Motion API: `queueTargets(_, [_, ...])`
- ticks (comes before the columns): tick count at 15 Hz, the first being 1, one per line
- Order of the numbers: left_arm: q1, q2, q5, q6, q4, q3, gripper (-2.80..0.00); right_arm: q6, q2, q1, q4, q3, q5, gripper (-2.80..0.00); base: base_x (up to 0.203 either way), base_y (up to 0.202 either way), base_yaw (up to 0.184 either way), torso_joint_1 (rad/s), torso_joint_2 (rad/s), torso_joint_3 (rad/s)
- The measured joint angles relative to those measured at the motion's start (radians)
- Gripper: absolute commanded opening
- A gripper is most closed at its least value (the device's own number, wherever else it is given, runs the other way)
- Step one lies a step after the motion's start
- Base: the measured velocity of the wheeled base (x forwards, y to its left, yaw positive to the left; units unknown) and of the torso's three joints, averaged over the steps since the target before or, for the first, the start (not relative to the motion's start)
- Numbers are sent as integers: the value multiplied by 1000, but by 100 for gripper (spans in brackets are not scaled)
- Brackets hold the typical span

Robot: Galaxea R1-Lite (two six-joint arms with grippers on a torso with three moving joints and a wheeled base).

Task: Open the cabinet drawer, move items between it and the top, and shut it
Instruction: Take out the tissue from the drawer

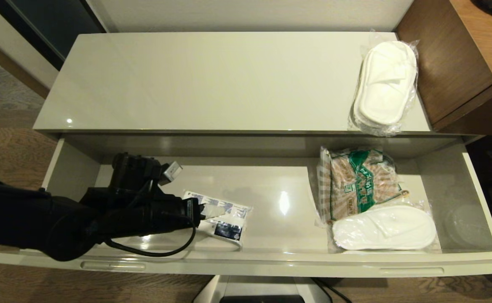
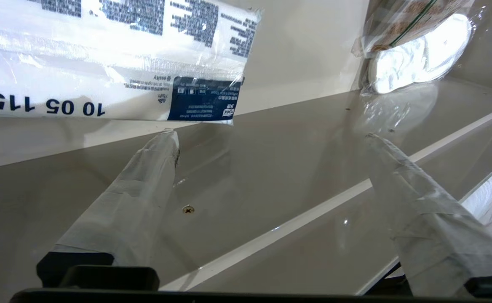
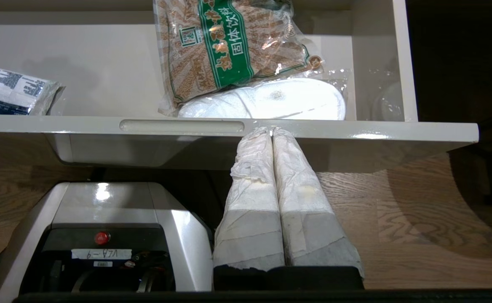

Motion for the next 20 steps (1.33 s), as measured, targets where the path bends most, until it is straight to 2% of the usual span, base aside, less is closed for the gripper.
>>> queueTargets(4, [-3,-6,32,0,0,-3,0,0,0,0,0,0,0,-280,0,0,0,0,0,0])
queueTargets(7, [-3,7,161,-17,1,-19,0,0,0,0,0,0,0,-280,0,0,0,0,0,0])
queueTargets(8, [-3,8,192,-47,1,-21,0,0,0,0,0,0,0,-280,0,0,0,0,0,0])
queueTargets(10, [-3,9,202,-108,0,-32,0,0,0,0,0,0,0,-280,0,0,0,0,0,0])
queueTargets(12, [0,9,203,-124,0,-37,0,0,0,0,0,0,0,-280,0,0,0,0,0,0])
queueTargets(15, [56,10,201,-257,-1,-67,0,0,0,0,0,0,1,-280,0,0,0,0,0,0])
queueTargets(20, [148,17,204,-363,-7,-112,0,0,0,0,0,0,0,-280,0,0,0,0,0,0])
